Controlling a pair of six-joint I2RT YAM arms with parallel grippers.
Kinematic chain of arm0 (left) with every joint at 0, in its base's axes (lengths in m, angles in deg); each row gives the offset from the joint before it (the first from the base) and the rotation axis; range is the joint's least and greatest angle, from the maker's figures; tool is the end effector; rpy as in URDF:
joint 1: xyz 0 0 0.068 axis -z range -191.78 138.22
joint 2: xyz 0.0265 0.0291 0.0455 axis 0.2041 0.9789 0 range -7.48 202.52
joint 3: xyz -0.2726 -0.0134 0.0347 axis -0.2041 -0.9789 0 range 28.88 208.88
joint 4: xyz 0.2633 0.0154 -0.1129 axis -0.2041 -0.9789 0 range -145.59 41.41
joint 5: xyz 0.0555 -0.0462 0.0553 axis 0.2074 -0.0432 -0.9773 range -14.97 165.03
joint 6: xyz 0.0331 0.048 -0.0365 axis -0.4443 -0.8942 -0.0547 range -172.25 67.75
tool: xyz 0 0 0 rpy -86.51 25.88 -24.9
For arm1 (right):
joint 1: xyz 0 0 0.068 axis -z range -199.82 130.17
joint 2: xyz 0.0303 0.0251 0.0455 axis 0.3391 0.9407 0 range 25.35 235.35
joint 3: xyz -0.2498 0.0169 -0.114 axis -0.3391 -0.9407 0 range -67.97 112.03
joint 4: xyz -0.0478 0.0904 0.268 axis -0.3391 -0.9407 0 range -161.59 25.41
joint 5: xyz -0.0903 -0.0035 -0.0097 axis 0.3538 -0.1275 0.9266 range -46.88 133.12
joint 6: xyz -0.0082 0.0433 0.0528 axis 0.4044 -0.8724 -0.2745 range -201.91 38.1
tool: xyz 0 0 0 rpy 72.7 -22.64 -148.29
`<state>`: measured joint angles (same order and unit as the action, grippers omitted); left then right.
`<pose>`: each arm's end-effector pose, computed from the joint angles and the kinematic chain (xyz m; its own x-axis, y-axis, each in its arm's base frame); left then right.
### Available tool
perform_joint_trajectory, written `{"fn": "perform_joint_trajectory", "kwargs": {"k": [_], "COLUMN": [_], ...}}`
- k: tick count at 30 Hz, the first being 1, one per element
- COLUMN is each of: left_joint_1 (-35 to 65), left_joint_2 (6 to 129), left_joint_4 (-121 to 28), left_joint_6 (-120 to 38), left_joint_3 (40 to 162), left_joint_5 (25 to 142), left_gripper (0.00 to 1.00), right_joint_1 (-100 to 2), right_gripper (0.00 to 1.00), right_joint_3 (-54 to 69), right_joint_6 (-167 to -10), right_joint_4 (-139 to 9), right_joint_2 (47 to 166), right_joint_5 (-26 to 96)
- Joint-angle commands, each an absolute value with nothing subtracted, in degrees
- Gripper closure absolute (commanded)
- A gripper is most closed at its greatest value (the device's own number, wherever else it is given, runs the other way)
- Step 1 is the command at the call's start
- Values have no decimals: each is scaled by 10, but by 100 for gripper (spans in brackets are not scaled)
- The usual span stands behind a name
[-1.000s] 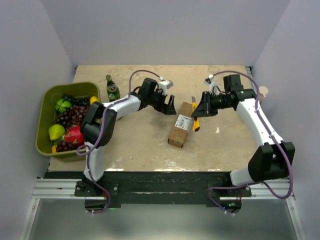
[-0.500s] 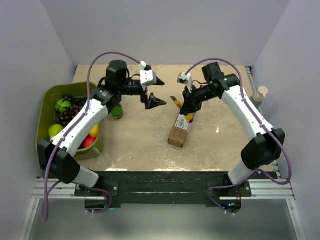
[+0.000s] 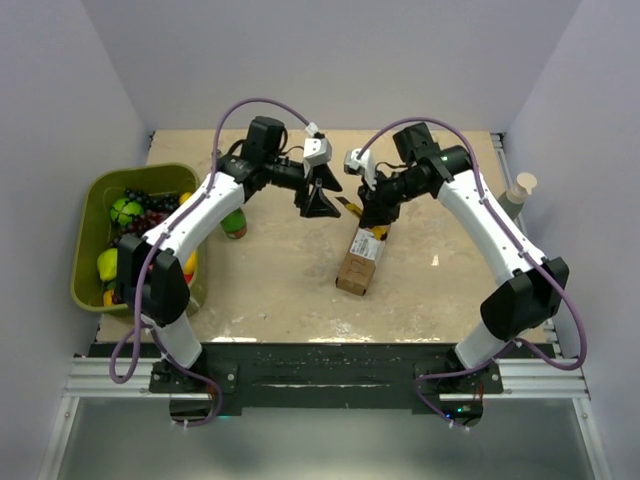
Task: Unpack the express box
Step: Adjust the knife.
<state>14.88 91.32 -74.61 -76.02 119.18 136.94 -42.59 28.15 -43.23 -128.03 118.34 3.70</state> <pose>0.3545 -0.2328 0.3392 -0.1165 0.2710 -0.9555 0.9920 -0.0159 -0.1255 0.3184 0.1719 0.3526 -0.2573 -0.6315 -0.7314 -0.9604 0.2510 0.1211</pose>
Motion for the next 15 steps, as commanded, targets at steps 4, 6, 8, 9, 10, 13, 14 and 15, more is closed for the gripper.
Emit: {"fn": "perform_joint_trajectory", "kwargs": {"k": [4,6,8,9,10,13,14,15], "left_joint_1": [162,163,163,163,163,163,163,163], "left_joint_2": [923,930,940,944,946,947,946,947], "left_joint_4": [-718,-714,-700,-695,-682,-625,-610,-596], "left_joint_6": [-715,-701,-671,-663,-655,-616,-591,-581], "left_joint_3": [1235,1235,1237,1238,1238,1223,1211,1208], "left_joint_5": [1439,1448,1459,1469,1472,1476,1475,1475], "left_gripper": [28,37,47,50,52,57,63,66], "right_joint_1": [-435,-436,-436,-438,-438,-438,-438,-438], "right_gripper": [100,100,100,100,100,100,100,100], "right_joint_3": [296,298,302,304,306,307,308,310], "right_joint_6": [-438,-441,-446,-446,-447,-449,-449,-450], "right_joint_4": [-1266,-1263,-1260,-1259,-1259,-1260,-1262,-1261], "right_joint_2": [1168,1168,1170,1171,1171,1172,1172,1172], "right_joint_5": [81,79,81,81,81,74,72,67]}}
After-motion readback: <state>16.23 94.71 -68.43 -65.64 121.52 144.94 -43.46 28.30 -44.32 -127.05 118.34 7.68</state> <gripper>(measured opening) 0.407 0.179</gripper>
